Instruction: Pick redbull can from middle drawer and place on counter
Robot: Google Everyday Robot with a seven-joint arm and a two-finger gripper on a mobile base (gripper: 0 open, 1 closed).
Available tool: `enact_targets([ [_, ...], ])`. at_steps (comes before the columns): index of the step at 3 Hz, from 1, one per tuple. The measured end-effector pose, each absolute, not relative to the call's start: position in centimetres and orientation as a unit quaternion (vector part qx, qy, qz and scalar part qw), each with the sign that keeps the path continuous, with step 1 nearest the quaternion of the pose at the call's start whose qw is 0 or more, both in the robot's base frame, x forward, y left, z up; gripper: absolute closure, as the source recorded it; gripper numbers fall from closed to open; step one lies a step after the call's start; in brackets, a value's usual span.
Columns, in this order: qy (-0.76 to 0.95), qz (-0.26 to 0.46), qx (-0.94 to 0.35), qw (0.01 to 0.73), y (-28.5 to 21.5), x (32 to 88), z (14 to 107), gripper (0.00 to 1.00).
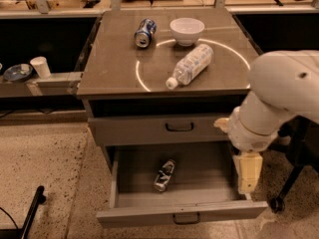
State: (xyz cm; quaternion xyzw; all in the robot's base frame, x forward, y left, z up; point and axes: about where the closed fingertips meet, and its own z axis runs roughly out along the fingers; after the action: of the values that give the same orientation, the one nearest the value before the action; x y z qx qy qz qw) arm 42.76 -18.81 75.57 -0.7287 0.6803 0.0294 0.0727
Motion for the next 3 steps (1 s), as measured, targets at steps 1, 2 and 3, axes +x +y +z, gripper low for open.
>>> enact_targets([
  [1, 0.581, 0.005, -0.813, 0.042, -15.6, 41.8, 72.4, 0.00],
  [2, 0.470, -0.009, -0.880, 0.059, -12.2, 40.0, 70.1, 0.00],
  [3, 0.421, -0.013, -0.905, 0.063, -11.6, 39.9, 69.8, 0.00],
])
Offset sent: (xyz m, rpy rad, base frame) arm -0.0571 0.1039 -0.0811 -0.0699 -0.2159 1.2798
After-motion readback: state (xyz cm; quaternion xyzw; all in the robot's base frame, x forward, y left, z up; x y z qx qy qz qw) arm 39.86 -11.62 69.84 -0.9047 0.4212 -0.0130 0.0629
